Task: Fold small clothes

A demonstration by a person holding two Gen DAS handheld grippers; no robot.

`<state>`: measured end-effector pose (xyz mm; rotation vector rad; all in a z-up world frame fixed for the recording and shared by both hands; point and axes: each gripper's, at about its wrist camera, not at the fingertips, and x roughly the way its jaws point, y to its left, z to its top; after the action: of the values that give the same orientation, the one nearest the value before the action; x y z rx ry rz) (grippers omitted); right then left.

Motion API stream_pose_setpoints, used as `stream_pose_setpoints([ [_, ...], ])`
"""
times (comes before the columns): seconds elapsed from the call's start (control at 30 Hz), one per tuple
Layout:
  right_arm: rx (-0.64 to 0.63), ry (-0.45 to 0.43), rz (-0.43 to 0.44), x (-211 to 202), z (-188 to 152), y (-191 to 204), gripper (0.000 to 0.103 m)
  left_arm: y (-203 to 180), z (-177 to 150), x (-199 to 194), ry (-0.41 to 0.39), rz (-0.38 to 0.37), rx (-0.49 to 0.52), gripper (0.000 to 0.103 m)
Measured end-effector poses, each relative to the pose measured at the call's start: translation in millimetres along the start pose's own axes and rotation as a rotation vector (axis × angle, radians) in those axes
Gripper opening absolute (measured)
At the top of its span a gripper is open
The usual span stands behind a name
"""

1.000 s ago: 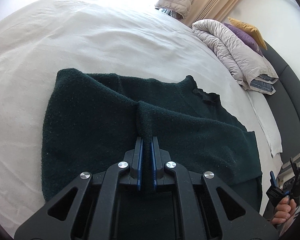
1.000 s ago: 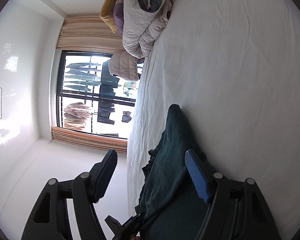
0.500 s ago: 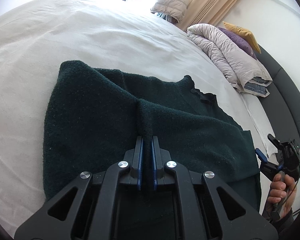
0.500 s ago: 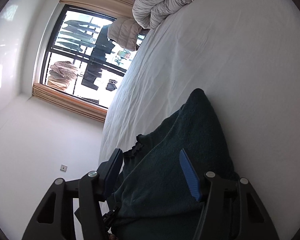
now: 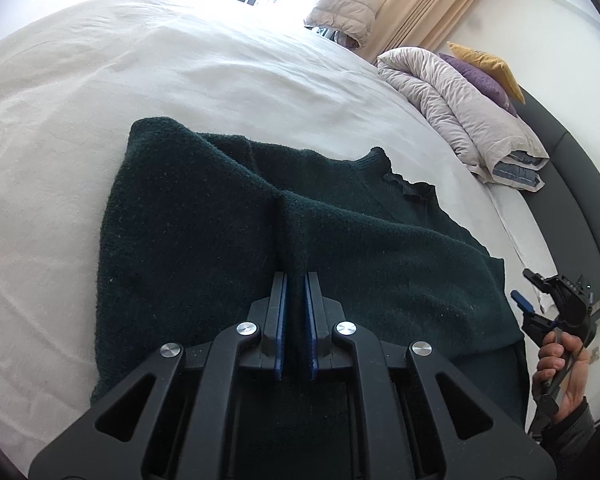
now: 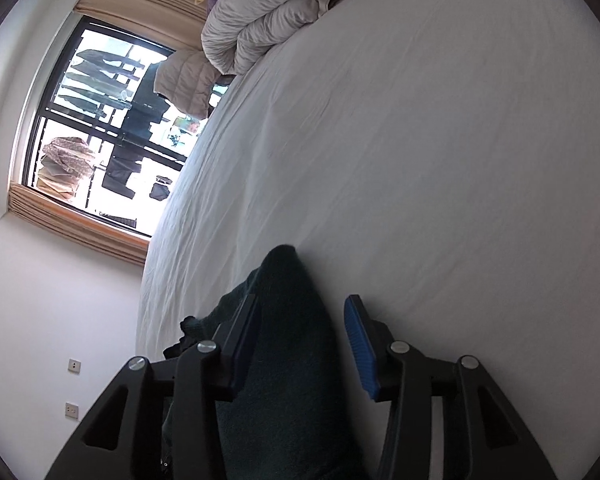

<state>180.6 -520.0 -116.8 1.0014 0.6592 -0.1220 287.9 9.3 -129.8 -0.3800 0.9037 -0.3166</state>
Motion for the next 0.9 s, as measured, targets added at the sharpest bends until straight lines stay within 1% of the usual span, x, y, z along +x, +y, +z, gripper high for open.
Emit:
stream_pose_setpoints([
  [0.07, -0.020, 0.000, 0.063, -7.3, -4.0, 9.0, 0.048, -2.3, -1.6, 0.1, -0.005, 0.011, 0.009, 0.010],
  [0.1, -0.047, 0.014, 0.089, -6.6, -7.4, 16.5, 0.048, -2.6, -1.9, 0.7, -0.007, 0.012, 0.012, 0.010],
  [0.2, -0.102, 0.124, 0.147, 9.6, -26.9, 37.2, 0.048, 0.0, -2.5, 1.9, -0.008, 0.000, 0.008, 0.010],
  [0.23, -0.115, 0.161, 0.159, 13.6, -34.4, 38.7, 0.048, 0.8, -3.0, 2.2, -0.009, -0.002, 0.008, 0.010],
  [0.27, -0.124, 0.186, 0.156, 16.3, -40.0, 37.2, 0.049, 1.5, -3.3, 2.6, -0.009, -0.003, 0.009, 0.010],
  [0.33, -0.110, 0.214, 0.106, 20.9, -48.9, 18.4, 0.054, 1.6, -3.3, 2.5, -0.011, -0.004, 0.013, 0.010],
  [0.37, -0.079, 0.219, 0.130, 19.2, -49.9, 5.0, 0.042, 1.5, -3.4, 2.4, -0.011, -0.003, 0.014, 0.010],
  [0.43, -0.012, 0.226, 0.166, 6.6, -48.6, -17.2, 0.027, 1.4, -3.6, 2.3, -0.012, -0.003, 0.014, 0.010],
  [0.47, 0.001, 0.224, 0.176, -3.3, -48.7, -25.0, 0.026, 1.3, -3.6, 2.4, -0.012, -0.001, 0.016, 0.010],
  [0.53, -0.031, 0.226, 0.154, -22.2, -51.6, -30.3, 0.026, 0.3, -3.5, 2.5, -0.015, 0.005, 0.023, 0.010],
  [0.57, -0.027, 0.222, 0.144, -31.9, -51.4, -31.0, 0.028, -0.1, -3.6, 2.4, -0.016, 0.007, 0.024, 0.011],
  [0.6, -0.008, 0.203, 0.140, -41.3, -49.6, -30.7, 0.034, -0.4, -3.4, 2.8, -0.016, 0.007, 0.025, 0.010],
  [0.63, 0.007, 0.169, 0.163, -50.7, -46.8, -28.8, 0.047, -0.1, -3.2, 2.8, -0.015, 0.006, 0.023, 0.010],
  [0.67, 0.009, 0.142, 0.200, -57.3, -43.9, -24.5, 0.053, -0.1, -3.3, 2.7, -0.015, 0.004, 0.022, 0.010],
  [0.7, 0.001, 0.131, 0.227, -58.1, -41.0, -17.0, 0.054, 0.0, -3.4, 2.7, -0.014, 0.001, 0.020, 0.011],
  [0.73, -0.013, 0.137, 0.233, -54.5, -39.2, -8.6, 0.058, 0.3, -3.2, 2.8, -0.013, -0.001, 0.019, 0.011],
  [0.8, -0.038, 0.178, 0.232, -37.7, -41.1, 6.8, 0.059, 0.3, -2.9, 2.9, -0.013, 0.001, 0.021, 0.011],
  [0.83, -0.045, 0.218, 0.227, -26.1, -45.4, 10.6, 0.060, 0.0, -2.9, 2.6, -0.013, 0.004, 0.024, 0.011],
  [0.87, -0.052, 0.263, 0.191, -13.9, -53.7, 11.7, 0.062, -0.4, -3.0, 2.1, -0.012, 0.005, 0.027, 0.011],
  [0.9, -0.070, 0.296, 0.143, -4.2, -63.3, 8.5, 0.062, -0.2, -2.8, 0.9, -0.012, 0.004, 0.030, 0.011],
])
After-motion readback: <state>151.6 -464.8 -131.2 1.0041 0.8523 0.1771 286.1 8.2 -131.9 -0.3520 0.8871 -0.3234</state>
